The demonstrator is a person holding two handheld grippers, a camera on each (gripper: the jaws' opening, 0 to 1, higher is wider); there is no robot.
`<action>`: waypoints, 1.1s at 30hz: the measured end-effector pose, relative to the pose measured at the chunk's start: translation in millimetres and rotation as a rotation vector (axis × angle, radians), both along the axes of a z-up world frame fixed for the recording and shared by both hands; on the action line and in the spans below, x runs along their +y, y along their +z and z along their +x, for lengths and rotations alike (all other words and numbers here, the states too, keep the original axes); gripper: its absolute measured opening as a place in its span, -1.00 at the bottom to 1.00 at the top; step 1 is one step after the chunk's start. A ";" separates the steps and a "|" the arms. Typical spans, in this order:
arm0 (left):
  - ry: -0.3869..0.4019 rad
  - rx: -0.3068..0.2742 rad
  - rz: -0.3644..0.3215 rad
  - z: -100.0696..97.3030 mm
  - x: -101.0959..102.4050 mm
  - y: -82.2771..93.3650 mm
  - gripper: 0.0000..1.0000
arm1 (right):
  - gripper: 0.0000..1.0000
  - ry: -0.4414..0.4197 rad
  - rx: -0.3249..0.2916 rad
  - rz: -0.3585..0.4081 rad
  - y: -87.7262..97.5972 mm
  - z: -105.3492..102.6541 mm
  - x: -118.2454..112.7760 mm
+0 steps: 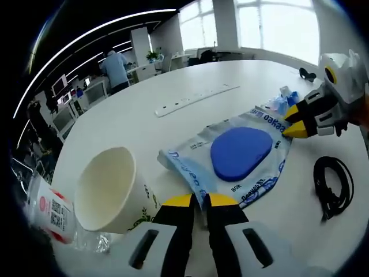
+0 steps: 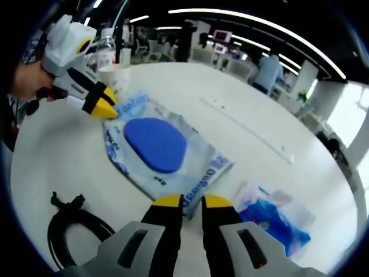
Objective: Arrange the tabletop items into an orderly group along one side of the table until the central work area is clear of visible clutter.
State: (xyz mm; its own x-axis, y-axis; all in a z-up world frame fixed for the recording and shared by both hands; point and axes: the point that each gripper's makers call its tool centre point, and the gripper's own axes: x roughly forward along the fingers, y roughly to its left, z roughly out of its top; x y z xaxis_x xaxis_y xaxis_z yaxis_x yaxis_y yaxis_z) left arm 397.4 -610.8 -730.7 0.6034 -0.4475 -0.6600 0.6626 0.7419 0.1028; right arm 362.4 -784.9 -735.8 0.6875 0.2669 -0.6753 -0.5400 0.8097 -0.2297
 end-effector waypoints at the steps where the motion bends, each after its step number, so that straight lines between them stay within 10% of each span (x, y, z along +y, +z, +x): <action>1: 0.000 -0.002 0.003 -0.2 -0.1 0.3 -0.78 | -0.79 0.000 0.000 -0.002 0.5 -0.1 0.0; 33: -0.009 -0.047 -0.017 -14.4 -5.2 24.9 -0.48 | -0.61 -0.024 -0.044 0.017 28.4 -13.8 -0.9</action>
